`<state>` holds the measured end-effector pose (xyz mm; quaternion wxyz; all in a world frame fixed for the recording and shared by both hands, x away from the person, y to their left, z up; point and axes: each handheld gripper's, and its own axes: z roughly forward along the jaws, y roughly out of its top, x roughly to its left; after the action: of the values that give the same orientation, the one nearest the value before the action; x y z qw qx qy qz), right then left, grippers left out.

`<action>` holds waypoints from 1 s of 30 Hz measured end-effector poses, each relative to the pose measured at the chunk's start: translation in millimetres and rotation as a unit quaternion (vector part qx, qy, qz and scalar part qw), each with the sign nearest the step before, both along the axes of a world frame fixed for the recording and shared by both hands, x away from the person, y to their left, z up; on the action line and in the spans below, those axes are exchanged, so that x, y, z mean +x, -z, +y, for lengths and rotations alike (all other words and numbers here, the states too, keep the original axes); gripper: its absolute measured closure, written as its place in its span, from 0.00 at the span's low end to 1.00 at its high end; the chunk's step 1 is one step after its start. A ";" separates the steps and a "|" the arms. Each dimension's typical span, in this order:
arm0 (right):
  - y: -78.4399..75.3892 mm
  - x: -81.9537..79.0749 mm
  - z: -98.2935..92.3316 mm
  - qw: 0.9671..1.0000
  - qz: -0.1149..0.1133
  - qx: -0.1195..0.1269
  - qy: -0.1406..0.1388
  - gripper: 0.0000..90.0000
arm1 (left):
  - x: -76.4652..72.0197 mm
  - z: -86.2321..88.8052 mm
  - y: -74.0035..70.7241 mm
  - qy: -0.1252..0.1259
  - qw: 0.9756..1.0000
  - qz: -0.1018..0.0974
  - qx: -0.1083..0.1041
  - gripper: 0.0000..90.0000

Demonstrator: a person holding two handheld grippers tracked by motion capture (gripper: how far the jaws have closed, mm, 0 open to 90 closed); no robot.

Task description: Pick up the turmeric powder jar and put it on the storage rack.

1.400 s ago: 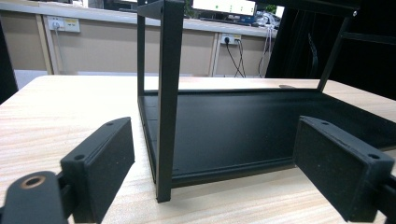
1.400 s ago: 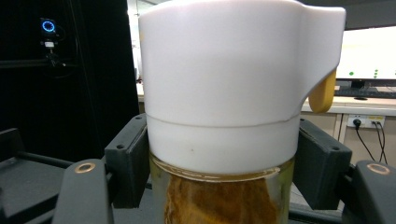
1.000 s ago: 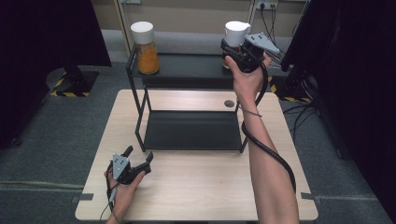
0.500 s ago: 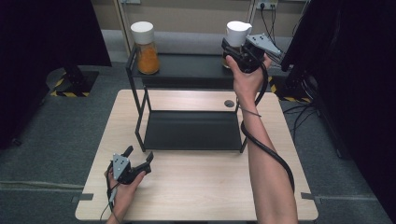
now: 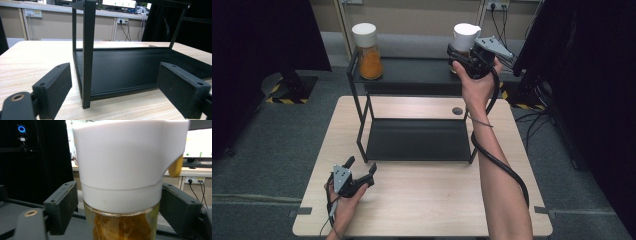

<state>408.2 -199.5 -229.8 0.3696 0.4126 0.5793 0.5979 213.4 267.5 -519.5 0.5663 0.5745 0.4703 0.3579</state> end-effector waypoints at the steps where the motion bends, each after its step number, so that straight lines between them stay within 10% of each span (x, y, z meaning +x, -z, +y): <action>1: 0.3 -0.2 -1.6 1.000 0.002 0.004 -0.004 0.17 | 0.0 0.1 -0.1 0.000 1.000 0.000 0.000 0.13; 30: 20.9 -46.7 -20.8 0.998 -0.015 -0.008 -0.055 0.06 | -0.4 -1.4 0.3 -0.001 1.000 -0.002 0.002 0.13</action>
<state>361.5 -220.3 -250.7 0.3483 0.3685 0.6006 0.6182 213.0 266.2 -519.8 0.5659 0.5744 0.4690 0.3604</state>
